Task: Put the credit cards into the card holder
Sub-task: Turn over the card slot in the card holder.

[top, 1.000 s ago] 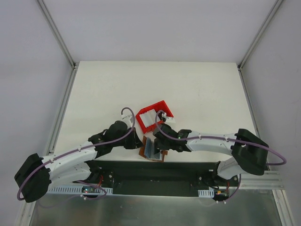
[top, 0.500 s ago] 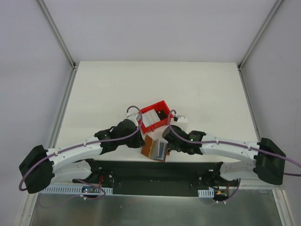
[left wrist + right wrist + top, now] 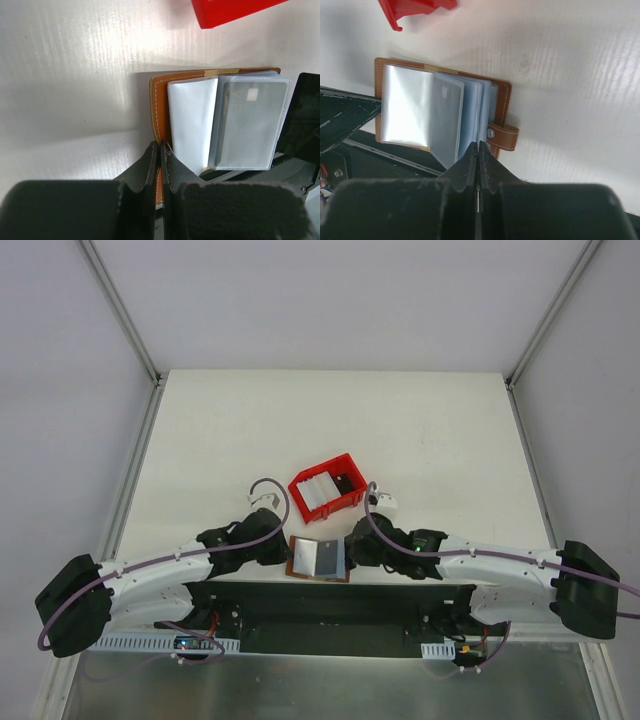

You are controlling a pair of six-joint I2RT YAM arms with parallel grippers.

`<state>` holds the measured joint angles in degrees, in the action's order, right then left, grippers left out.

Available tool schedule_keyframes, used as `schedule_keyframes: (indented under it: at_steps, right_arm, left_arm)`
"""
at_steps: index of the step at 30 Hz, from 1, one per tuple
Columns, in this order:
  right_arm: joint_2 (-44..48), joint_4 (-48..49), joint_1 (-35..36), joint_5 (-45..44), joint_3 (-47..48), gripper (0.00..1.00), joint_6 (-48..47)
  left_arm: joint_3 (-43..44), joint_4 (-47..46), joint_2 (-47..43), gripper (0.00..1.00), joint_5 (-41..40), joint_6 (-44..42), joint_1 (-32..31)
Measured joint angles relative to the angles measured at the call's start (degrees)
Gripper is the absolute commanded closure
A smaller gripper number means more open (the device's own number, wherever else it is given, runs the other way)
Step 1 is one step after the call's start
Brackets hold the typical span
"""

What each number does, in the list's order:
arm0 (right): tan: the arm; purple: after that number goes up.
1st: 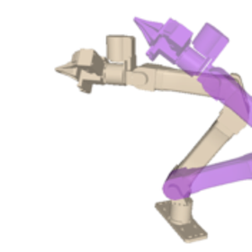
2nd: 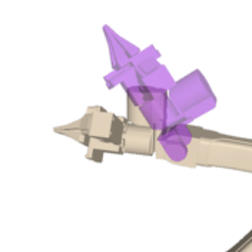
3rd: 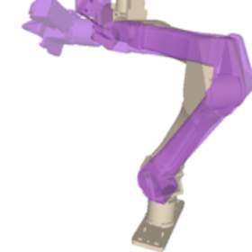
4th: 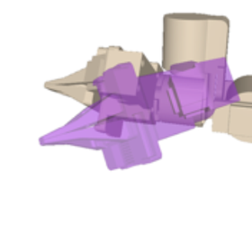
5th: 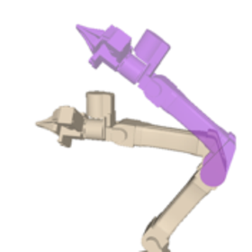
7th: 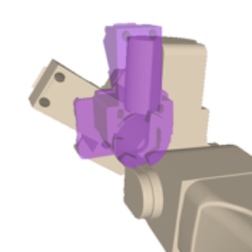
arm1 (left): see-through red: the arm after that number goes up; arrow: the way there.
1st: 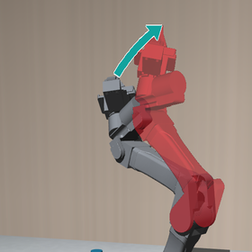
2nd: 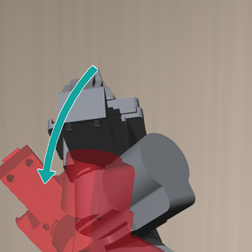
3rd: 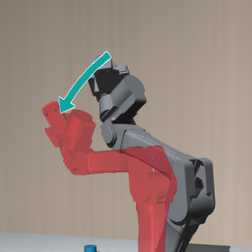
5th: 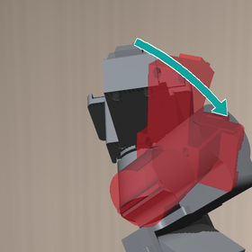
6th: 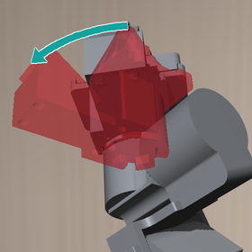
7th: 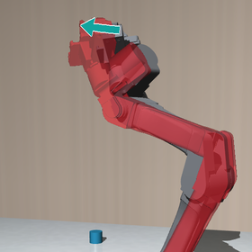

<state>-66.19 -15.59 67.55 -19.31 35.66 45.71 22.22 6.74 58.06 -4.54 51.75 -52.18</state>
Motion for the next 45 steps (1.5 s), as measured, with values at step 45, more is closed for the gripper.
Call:
schedule_keyframes:
  at_steps: [45]
  right_arm:
    - [-4.09, -2.69, 1.27, -0.72, 5.22, 0.99, -0.90]
  left_arm:
    - [-3.41, -4.37, 0.96, 1.00, -1.77, 4.28, 0.00]
